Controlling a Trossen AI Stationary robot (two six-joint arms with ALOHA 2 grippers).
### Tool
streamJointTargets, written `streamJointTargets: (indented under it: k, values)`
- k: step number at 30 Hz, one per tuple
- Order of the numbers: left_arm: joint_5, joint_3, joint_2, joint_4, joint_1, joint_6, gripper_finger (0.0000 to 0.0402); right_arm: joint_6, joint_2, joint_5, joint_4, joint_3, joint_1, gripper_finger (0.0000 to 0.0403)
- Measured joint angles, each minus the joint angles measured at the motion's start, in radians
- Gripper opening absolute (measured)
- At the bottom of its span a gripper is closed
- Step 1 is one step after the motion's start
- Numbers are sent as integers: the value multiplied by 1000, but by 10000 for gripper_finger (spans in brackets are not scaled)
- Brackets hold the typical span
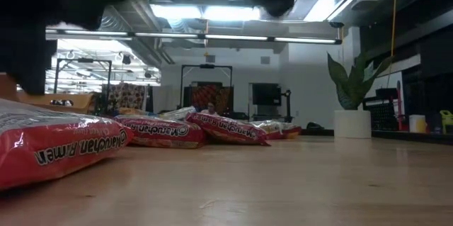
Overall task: Sort Maruchan noodles
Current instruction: Put the orange noodle pack into the blue bin
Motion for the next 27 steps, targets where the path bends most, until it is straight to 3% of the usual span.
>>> streamJointTargets:
  k: [7, 11, 23, 27]
  values:
    - [2, 0, 110, 15, 9, 64, 64, -9, 13, -67, 14, 0, -36, 209]
    - [0, 2, 151, 34, 9, 76, 48, -103, 13, -98, 90, 1, -35, 209]
    - [58, 2, 180, 32, 44, 84, 41, -737, 13, 72, 99, 1, -36, 209]
    - [70, 2, 180, 27, 63, 91, 41, -837, 13, 22, 102, 1, -53, 211]
